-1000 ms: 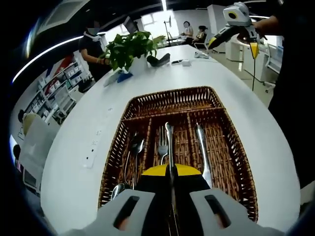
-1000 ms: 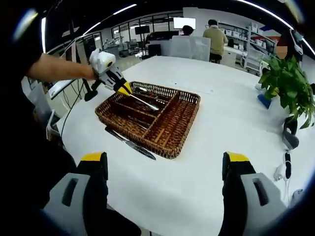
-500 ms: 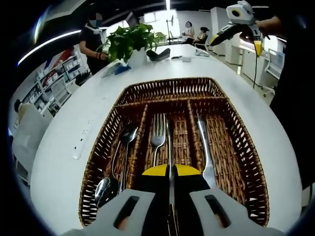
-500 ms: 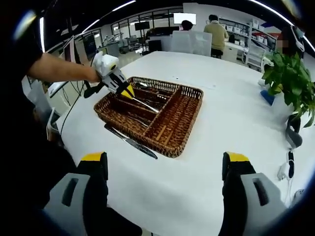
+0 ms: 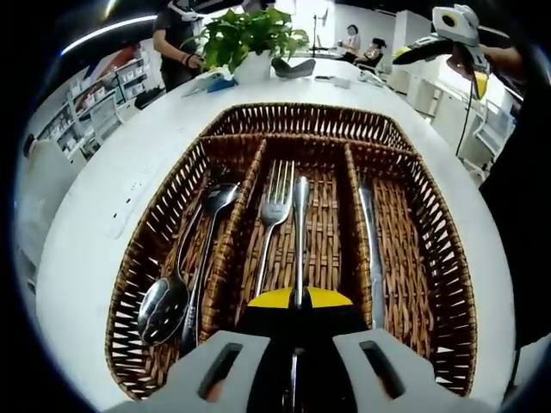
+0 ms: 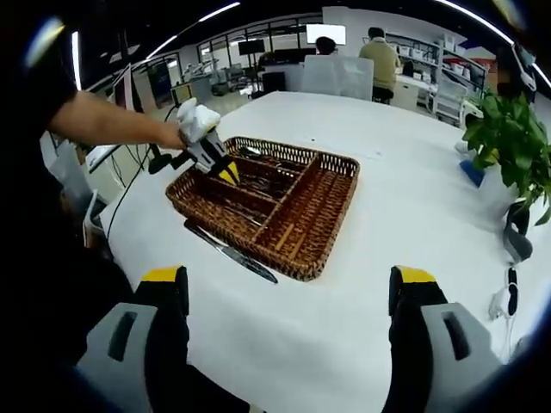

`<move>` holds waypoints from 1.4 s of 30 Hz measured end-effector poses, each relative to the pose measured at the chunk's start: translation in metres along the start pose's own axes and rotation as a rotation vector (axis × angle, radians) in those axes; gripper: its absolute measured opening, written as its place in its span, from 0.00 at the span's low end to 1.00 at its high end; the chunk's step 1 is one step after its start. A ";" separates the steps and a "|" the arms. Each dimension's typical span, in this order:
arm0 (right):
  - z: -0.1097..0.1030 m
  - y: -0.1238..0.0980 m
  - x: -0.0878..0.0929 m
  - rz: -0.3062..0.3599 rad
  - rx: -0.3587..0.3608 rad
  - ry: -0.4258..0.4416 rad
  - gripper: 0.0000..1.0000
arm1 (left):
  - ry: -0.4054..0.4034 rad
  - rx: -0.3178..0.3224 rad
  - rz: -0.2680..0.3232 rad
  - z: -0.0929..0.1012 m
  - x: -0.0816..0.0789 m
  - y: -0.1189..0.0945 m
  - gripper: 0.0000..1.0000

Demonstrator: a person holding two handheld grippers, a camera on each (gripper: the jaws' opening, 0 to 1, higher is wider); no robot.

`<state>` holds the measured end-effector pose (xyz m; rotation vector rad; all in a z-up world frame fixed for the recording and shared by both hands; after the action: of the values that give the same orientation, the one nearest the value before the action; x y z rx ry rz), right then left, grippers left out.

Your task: Arrange the knives, forks, and spoons in their matching storage slots by inserting each utensil handle-first until every utensil is classified and aligned in the correct compartment

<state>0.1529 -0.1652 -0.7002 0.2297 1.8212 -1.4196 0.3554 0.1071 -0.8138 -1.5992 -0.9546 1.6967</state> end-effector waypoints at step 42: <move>0.002 -0.012 -0.037 0.153 -0.030 -0.026 1.00 | -0.417 -0.420 0.355 0.057 -0.012 -0.164 0.99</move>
<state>0.1716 -0.1590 -0.6667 0.3267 1.7638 -1.2825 0.2928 0.1823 -0.6705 -1.7946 -1.3659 2.2478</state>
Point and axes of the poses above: the point that each gripper's makers call its tool centre point, and the gripper's own axes: y roughly forward along the fingers, z roughly to its right, x roughly out of its underside, the point moved 6 cm from there along -y, roughly backward along the fingers, and after that the axes turned 5 degrees about -z, right-handed, at the moved point
